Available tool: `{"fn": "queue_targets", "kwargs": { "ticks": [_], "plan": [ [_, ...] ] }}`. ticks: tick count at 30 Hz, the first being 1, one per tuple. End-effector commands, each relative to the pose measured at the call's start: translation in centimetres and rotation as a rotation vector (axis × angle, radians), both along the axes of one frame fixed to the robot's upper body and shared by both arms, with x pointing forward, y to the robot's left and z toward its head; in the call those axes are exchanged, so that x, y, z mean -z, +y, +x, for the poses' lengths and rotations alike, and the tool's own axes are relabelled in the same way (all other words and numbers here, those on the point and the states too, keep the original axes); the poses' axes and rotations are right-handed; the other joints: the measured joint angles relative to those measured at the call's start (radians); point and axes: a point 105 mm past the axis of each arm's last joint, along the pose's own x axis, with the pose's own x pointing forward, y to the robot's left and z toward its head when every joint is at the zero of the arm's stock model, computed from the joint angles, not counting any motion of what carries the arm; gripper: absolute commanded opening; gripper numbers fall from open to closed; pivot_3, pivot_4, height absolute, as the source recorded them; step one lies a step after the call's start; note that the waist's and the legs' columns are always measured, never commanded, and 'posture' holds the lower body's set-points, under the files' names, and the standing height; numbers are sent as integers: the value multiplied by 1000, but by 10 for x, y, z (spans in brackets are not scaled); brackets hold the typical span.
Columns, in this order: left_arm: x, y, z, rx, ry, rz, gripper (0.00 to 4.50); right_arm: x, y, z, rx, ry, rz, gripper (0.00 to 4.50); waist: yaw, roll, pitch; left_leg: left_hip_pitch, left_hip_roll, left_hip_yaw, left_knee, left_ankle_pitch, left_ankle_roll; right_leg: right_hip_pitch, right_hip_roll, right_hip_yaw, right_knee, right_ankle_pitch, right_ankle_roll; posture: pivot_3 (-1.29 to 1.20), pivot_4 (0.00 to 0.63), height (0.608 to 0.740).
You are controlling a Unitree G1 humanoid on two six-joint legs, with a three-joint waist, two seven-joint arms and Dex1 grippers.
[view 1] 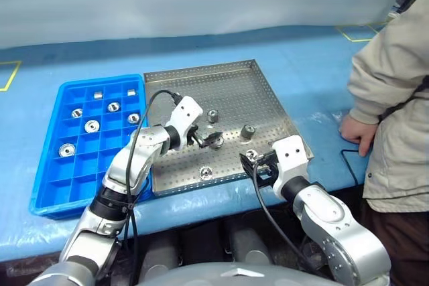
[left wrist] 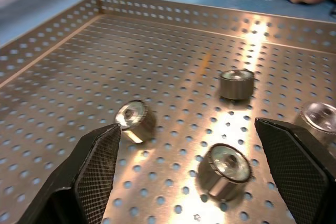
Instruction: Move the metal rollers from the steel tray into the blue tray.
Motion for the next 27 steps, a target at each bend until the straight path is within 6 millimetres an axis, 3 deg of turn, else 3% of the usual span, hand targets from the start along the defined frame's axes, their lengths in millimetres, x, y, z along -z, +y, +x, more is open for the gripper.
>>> {"fn": "queue_targets", "kwargs": {
  "ticks": [1,7,13,16,22,27],
  "plan": [
    [-5,-10,3,47,-39,19,4441,-14,2,-2,5,-60,8,4500,-6,0,0,0,0,0,0,0,0,0,0,0,0,0,0,-294,150,740],
    [13,-21,2,97,9,77,4441,-15,5,0,0,-64,15,4500,-22,0,0,-1,0,0,0,0,0,0,0,0,-1,0,1,-285,150,740],
    [31,-17,8,84,41,189,4441,-15,6,1,-6,-66,13,4500,-33,0,0,0,0,0,0,0,0,0,0,1,-1,0,1,-282,150,740],
    [33,-15,10,65,44,206,3838,-15,5,1,-4,-65,12,4500,-34,0,0,-1,0,-1,0,0,0,-1,0,1,-1,0,1,-284,150,740],
    [33,-12,12,34,60,183,1858,-13,6,1,-5,-60,11,4500,-32,0,0,-1,0,0,0,0,0,-1,-1,1,-1,0,1,-275,150,740],
    [22,-10,15,-28,33,124,1805,-15,13,4,-45,-65,18,4500,-31,0,0,-1,0,0,0,0,0,-1,-1,1,-1,0,1,-242,150,740]
  ]
}}
